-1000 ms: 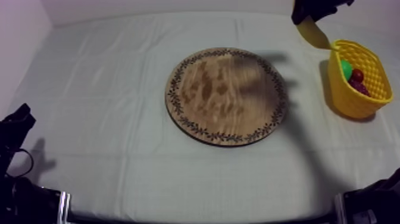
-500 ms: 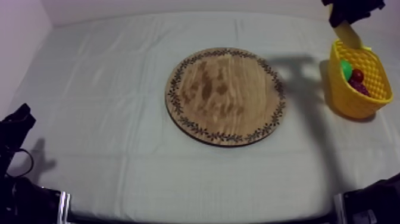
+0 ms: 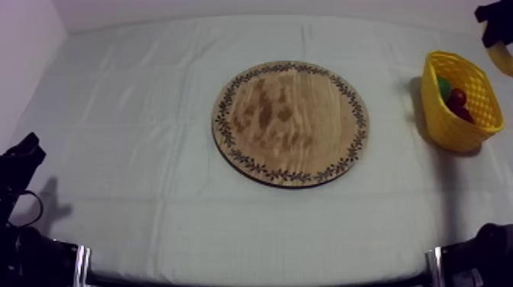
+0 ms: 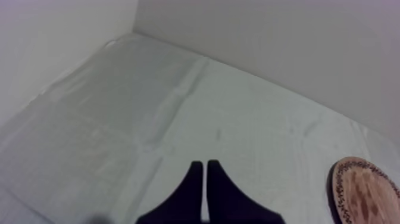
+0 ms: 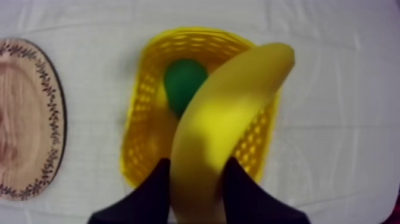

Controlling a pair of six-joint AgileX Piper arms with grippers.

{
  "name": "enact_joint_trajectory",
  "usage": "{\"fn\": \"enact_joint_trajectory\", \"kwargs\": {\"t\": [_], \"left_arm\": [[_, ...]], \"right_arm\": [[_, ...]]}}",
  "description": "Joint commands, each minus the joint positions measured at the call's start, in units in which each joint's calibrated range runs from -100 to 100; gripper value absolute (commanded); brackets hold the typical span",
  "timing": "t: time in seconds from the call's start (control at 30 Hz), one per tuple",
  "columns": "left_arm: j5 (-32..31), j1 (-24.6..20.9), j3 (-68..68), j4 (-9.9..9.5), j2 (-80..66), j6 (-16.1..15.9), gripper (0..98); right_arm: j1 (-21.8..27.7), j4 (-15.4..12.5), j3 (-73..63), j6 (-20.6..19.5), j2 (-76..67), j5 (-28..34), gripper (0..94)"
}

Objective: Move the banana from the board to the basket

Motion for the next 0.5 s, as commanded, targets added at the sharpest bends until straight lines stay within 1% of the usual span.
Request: {"fn": "enact_joint_trajectory", "kwargs": {"t": [0.0, 0.13, 0.27, 0.47], "left_arm": [[-0.01, -0.02, 0.03, -0.01, 0.02, -0.01, 0.1], [-0.01, -0.02, 0.03, -0.01, 0.02, -0.01, 0.1], [-0.01, -0.02, 0.03, -0.01, 0.02, -0.01, 0.1], [-0.01, -0.02, 0.03, -0.01, 0.02, -0.01, 0.1]], "right_arm": [[1.81, 0.05, 0.03, 0.48, -0.13, 0.06, 17.8], [2.71, 0.11, 0.37, 0.71, -0.44, 0.27, 17.8], [2.39, 0.23, 1.38, 0.31, 0.0, -0.03, 18.1], [1.51, 0.64, 4.36, -1.01, 2.83, -2.62, 18.9]]}}
